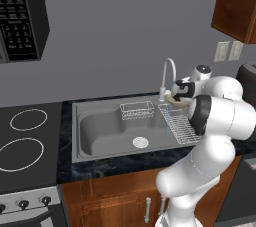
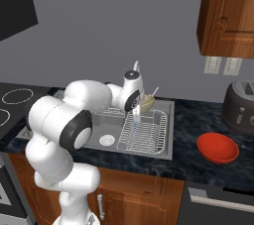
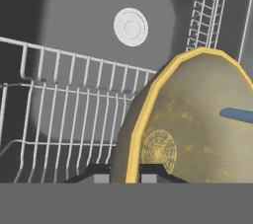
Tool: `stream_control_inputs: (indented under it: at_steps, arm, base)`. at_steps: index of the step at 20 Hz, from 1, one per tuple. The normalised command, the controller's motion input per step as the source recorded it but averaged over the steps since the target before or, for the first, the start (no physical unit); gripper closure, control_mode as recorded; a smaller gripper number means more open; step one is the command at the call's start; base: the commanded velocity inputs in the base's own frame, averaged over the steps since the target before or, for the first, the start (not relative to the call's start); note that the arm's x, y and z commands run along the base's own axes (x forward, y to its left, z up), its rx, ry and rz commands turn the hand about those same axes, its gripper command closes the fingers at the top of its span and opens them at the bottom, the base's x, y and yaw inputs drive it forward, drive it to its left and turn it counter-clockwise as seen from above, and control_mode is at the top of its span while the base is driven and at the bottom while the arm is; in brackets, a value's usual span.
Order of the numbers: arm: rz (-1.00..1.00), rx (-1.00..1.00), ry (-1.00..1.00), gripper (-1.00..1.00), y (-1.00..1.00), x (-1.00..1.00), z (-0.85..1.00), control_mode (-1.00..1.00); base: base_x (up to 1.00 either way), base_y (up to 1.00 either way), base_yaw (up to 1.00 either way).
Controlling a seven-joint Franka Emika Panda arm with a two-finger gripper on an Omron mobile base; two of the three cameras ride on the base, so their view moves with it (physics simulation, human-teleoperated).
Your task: Rinse each bowl for a few seconds and place them down in the sink or on the counter.
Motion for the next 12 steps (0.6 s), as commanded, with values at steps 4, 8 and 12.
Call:
stream_control_inputs:
  at_steps: [4, 8, 12]
  arm:
    - [0.01, 0.0, 0.0, 1.0, -0.08, -0.06, 0.04, -1.0]
    - [0.0, 0.01, 0.0, 1.0, -0.09, -0.1, 0.02, -1.0]
    - [0.0, 0.02, 0.0, 1.0, -0.08, -0.11, 0.0, -1.0]
  base:
    - [0.0, 0.0, 0.0]
    - [0.0, 0.0, 0.0]
    - [0.0, 0.0, 0.0]
